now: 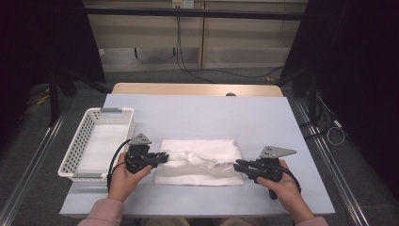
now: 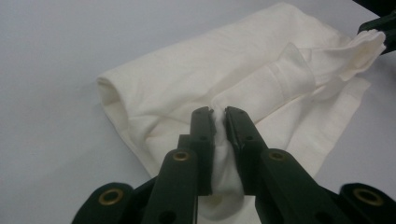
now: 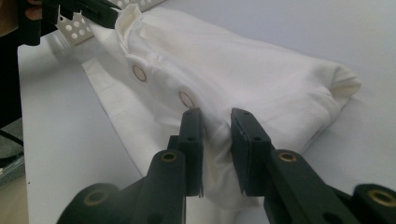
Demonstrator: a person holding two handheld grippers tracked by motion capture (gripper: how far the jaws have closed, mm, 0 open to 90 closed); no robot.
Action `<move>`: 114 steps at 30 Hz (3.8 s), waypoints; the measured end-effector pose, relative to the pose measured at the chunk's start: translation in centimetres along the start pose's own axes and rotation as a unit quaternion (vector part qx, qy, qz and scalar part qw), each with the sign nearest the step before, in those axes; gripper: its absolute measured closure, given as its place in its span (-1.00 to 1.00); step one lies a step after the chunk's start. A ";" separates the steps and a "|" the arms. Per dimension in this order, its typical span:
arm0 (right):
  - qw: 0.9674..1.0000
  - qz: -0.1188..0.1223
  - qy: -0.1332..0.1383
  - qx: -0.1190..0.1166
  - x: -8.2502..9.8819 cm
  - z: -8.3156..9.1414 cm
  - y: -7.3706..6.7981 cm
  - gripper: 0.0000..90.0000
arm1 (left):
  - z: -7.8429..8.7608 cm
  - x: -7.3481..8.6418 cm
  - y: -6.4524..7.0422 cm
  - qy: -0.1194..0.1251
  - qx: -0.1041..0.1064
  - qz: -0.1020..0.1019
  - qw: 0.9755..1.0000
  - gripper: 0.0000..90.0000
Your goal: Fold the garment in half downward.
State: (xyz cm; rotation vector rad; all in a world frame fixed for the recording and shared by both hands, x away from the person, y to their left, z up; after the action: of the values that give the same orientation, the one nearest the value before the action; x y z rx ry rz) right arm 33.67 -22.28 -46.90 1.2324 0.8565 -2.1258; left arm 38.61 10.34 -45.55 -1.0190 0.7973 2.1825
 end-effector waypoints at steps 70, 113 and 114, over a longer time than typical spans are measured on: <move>0.999 0.015 0.029 0.044 -2.1 -1.1 -0.6 -0.34 | -0.2 -1.9 0.3 0.034 -0.010 0.004 0.999 -0.49; 0.999 0.027 0.020 0.040 -2.7 -4.4 -2.9 -0.62 | -2.0 -4.2 -1.9 0.033 -0.034 0.007 0.999 -0.76; 0.999 0.027 0.019 0.040 -2.7 -4.5 -3.0 -0.62 | -2.0 -4.3 -1.9 0.037 -0.033 0.009 0.999 -0.76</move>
State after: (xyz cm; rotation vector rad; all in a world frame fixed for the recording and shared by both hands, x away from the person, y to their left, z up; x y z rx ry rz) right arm 35.23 -16.61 -45.41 1.3259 0.7535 -2.1170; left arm 43.15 8.98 -43.66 -1.1356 0.7741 2.2096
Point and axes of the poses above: each handheld gripper's, and its own axes: z roughly backward along the jaws, x roughly out of its underside, y roughly to its right, the point moved 6 cm from there along -z, roughly forward along the jaws, and after that the axes turned 7 degrees about y, right-handed, at the moved point
